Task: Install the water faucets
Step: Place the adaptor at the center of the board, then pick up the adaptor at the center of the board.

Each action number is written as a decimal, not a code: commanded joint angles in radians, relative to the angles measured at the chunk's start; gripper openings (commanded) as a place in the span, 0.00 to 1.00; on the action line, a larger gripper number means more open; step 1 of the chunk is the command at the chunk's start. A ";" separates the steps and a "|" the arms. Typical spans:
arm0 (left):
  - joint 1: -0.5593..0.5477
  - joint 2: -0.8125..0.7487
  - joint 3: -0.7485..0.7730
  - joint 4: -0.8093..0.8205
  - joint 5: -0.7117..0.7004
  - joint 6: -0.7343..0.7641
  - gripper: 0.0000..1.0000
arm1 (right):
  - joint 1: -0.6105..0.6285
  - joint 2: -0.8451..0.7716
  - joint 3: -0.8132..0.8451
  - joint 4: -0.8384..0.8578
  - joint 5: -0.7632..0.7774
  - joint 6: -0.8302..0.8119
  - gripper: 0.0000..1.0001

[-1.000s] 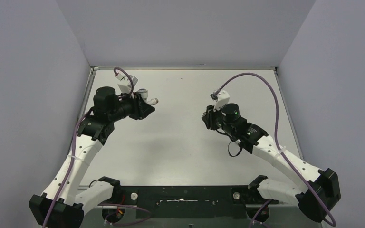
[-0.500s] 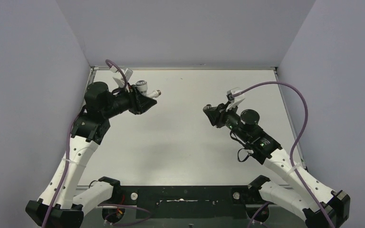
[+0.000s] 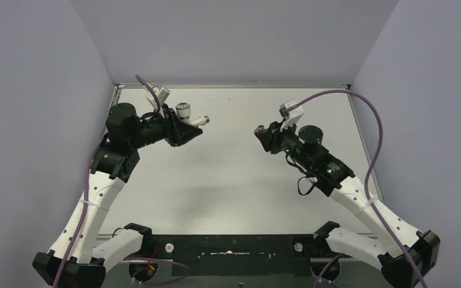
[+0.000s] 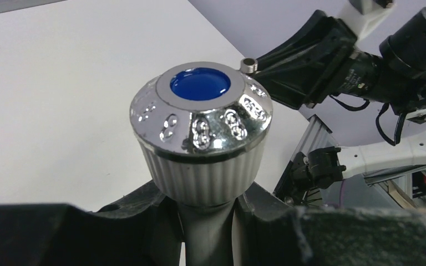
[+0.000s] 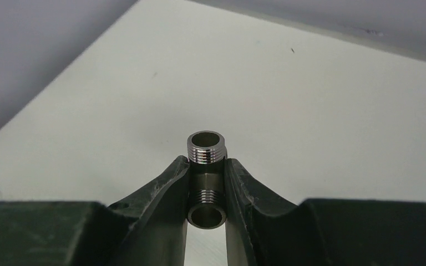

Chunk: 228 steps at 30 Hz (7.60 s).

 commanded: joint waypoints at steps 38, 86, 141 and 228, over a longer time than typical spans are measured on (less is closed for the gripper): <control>0.004 -0.066 0.015 -0.036 -0.080 0.094 0.00 | 0.213 0.644 0.053 -0.406 0.304 0.173 0.11; 0.004 -0.063 0.014 -0.028 -0.081 0.083 0.00 | 0.125 0.697 0.271 -0.681 0.077 0.117 0.50; 0.004 -0.058 0.011 -0.038 -0.082 0.089 0.00 | 0.118 0.809 0.285 -0.684 0.095 0.086 0.38; 0.004 -0.050 0.000 -0.028 -0.084 0.087 0.00 | 0.117 0.789 0.317 -0.719 0.112 0.071 0.22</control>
